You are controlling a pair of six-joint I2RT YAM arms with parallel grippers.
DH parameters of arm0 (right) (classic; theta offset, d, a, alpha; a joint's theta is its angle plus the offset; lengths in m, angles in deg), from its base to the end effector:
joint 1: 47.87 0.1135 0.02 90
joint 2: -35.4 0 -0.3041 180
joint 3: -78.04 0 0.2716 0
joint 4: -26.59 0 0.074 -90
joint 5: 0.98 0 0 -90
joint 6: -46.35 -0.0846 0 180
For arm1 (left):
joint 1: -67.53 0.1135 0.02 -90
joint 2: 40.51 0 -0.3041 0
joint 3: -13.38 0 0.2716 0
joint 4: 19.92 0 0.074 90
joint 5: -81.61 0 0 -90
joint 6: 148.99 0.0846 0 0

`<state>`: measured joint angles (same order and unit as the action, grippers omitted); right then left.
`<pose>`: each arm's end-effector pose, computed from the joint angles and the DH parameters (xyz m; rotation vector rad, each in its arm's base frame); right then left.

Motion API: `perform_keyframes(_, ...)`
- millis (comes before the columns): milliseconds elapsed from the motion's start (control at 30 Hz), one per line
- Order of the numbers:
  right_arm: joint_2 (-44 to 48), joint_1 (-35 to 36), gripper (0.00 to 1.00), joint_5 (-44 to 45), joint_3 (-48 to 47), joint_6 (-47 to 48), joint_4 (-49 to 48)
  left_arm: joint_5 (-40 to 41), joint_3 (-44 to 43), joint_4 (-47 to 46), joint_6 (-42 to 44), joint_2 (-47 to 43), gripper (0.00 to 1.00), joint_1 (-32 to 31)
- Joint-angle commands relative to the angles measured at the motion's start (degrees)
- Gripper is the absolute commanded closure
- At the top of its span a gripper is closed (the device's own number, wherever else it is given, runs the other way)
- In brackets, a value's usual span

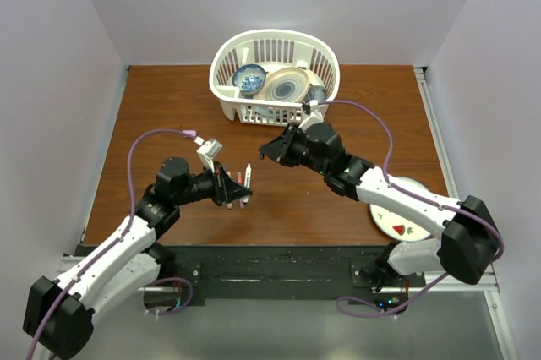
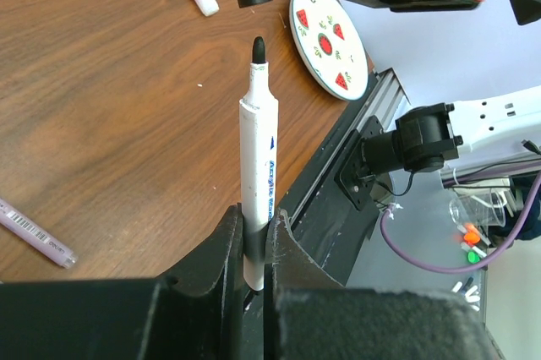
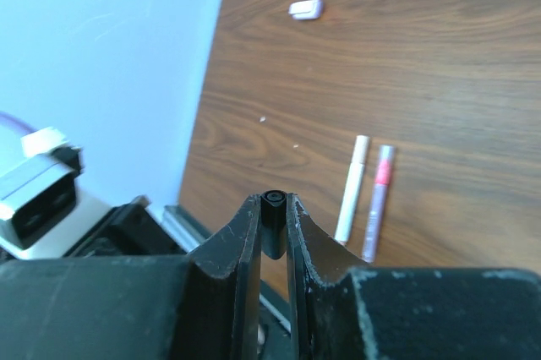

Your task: Insert the pens into the pen caps

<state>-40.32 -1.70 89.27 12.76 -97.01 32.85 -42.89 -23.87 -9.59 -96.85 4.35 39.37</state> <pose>0.2523 0.2623 0.3134 0.1314 2.0378 1.1570 0.1629 -0.1415 0.2478 0.2824 2.0410 -1.3197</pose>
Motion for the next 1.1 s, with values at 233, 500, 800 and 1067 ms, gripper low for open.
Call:
perform_keyframes(233, -0.65, 2.08, 1.00, -1.57, -3.04, -3.06, -6.15, -0.48, 1.02, -2.05, 0.86, -1.71, 1.00, -0.23)
perform_keyframes(500, -2.50, 3.40, 1.00, -2.19, -3.48, -2.71, -8.96, -0.83, 1.29, -2.13, 0.60, -2.50, 1.00, -0.23)
perform_keyframes(800, -1.27, 3.84, 1.00, -2.27, -1.02, -2.09, -10.63, -0.30, 1.29, -1.87, 0.60, -2.59, 1.00, -0.23)
perform_keyframes(1067, -1.44, 3.92, 1.00, -3.06, -1.10, -1.74, -10.81, -0.39, 1.11, -1.87, 0.43, -2.32, 1.00, -0.23)
